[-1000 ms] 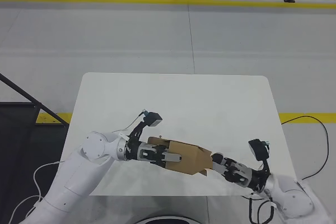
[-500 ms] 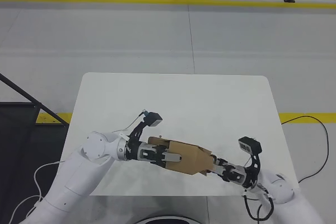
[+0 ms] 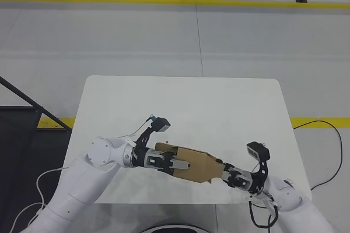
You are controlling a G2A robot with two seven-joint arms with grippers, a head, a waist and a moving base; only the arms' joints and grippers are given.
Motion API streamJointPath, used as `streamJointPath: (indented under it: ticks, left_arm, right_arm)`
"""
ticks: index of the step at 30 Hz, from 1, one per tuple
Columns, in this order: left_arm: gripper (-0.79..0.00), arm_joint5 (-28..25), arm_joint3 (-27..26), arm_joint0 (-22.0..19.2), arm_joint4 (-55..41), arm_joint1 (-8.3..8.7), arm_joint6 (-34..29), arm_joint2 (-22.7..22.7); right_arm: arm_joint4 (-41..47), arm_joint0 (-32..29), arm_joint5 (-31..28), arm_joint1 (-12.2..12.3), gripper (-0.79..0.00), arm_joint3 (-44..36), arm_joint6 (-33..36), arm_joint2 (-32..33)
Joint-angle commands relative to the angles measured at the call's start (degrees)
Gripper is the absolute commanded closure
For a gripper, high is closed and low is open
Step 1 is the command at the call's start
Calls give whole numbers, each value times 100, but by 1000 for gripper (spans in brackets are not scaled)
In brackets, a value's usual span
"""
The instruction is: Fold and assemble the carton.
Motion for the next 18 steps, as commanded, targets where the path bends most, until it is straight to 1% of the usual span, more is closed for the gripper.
streamJointPath:
  ticks: [1,13,18]
  left_arm:
    - [0,14,-13,-14,4,-2,-1,8]
    - [0,28,-27,-27,50,-8,-5,32]
    - [0,33,-23,-45,62,-16,-12,66]
  right_arm:
    - [-280,-72,45,-18,-231,-109,-213,26]
    - [-1258,-263,243,-114,-215,-431,-900,28]
    - [-1478,-326,292,-145,-215,-514,-1153,52]
